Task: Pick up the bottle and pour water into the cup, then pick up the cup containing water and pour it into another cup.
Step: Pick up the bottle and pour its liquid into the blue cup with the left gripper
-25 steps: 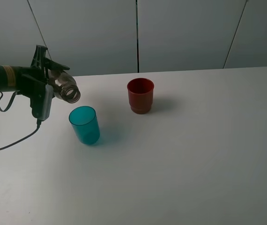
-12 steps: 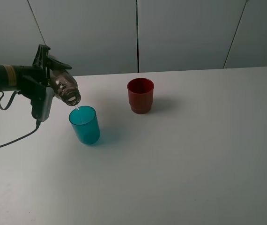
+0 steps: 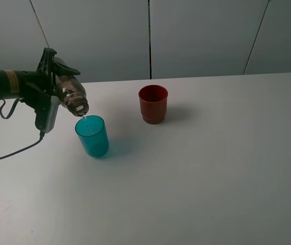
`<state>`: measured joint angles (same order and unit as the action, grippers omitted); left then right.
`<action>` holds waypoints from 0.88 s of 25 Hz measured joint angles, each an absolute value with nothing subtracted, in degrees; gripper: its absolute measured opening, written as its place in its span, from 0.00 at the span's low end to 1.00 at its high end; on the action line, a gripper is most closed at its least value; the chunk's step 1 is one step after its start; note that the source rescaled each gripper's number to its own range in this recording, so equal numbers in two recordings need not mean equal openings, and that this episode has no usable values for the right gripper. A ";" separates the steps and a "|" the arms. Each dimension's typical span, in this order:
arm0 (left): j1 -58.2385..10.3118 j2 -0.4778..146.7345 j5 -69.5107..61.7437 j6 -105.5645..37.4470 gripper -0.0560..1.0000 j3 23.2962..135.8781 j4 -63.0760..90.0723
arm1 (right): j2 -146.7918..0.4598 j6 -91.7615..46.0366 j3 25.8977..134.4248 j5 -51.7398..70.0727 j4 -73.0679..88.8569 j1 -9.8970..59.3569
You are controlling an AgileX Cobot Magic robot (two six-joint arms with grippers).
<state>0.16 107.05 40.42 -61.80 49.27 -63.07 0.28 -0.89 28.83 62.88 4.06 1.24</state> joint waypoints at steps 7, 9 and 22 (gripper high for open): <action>0.16 107.05 40.18 -63.14 0.07 49.27 -61.50 | 0.28 -0.89 28.83 62.88 4.06 1.24; 0.16 107.05 40.07 -63.54 0.07 49.27 -60.80 | 0.28 -0.89 28.83 62.88 4.06 1.24; 0.16 107.05 40.07 -67.59 0.07 49.27 -57.09 | 0.28 -0.89 28.83 62.88 4.06 1.24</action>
